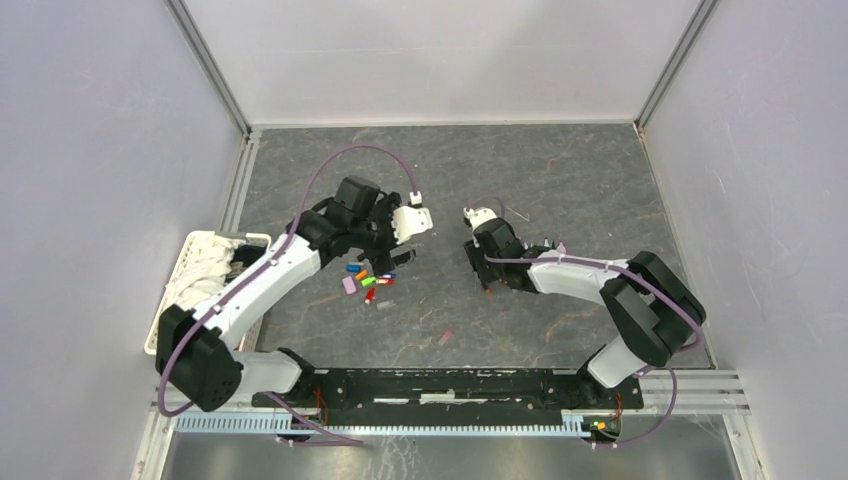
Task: Open the pen caps
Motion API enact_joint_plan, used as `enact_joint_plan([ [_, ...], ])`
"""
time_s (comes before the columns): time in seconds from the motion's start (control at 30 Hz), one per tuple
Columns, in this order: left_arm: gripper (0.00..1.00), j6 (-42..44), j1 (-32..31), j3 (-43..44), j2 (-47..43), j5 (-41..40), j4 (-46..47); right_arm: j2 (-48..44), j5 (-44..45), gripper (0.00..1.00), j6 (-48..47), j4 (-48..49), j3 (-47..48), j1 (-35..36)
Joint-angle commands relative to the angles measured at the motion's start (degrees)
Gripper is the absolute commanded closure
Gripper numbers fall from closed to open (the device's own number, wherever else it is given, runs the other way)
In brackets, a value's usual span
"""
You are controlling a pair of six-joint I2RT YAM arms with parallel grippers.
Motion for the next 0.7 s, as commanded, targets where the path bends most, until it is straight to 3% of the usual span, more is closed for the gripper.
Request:
enact_joint_plan([
  [0.0,0.00,-6.3,1.4,4.7,-4.0,-3.4,-4.4,-5.1,1.2,0.52,1.1,-1.4,-0.2,-0.2],
  [0.17,0.00,-10.1,10.1,7.3,-6.6,-3.4,-2.7,-12.0,-0.8,0.29,0.7,-2.9,2.6,-0.3],
  [0.2,0.00,-11.1,13.5,6.9,-7.4,-2.2,-0.7,-13.8,-0.6,0.22,0.5,-3.6,3.2,-0.2],
  [0.23,0.00,-12.1,16.7,6.2,-8.2,-1.3,1.2,-15.4,0.0,0.03,0.3,-4.1,3.4,-0.2],
  [0.37,0.00,-16.9,22.6,2.0,-9.2,-4.3,8.3,-24.9,6.9,0.02,-1.5,-3.2,0.5,-0.2],
  [0.5,0.00,-24.2,25.5,-8.3,-7.4,-5.4,20.8,-34.1,27.3,0.02,-2.1,-0.5,-7.0,-0.2],
  [0.67,0.00,-27.0,26.7,-21.2,-4.2,-5.2,38.3,-42.6,45.0,0.02,-15.4,22.5,-24.5,-1.0],
])
